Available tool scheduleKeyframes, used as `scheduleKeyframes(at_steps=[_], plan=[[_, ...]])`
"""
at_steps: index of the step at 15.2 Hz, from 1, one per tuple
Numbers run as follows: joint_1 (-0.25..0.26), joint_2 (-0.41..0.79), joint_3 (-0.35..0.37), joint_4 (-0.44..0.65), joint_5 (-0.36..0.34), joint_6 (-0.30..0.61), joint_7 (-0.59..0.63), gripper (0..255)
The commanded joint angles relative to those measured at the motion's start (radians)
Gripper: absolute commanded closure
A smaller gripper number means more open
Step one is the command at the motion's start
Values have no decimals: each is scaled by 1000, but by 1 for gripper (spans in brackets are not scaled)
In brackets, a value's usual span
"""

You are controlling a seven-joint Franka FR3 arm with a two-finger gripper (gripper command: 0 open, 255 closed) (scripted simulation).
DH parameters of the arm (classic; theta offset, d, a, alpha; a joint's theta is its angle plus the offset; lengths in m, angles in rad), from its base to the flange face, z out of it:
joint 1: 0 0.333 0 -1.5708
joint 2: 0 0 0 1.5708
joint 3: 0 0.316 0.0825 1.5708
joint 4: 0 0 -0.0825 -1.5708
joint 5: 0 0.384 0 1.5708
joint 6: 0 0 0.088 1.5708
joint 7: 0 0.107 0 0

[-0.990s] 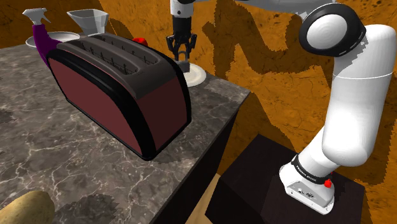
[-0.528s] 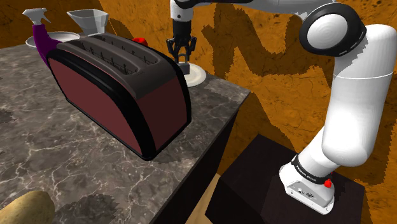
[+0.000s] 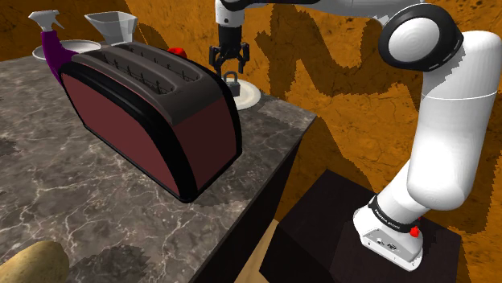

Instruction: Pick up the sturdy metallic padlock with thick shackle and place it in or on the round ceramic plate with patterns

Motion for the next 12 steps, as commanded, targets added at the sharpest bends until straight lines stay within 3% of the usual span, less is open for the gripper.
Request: scheduleKeyframes(at_steps=[1,4,12], plan=[[3,9,0,48,-1,-39,0,0],[15,52,-1,211,-9,-159,1,0],[15,52,-1,211,-9,-158,1,0]])
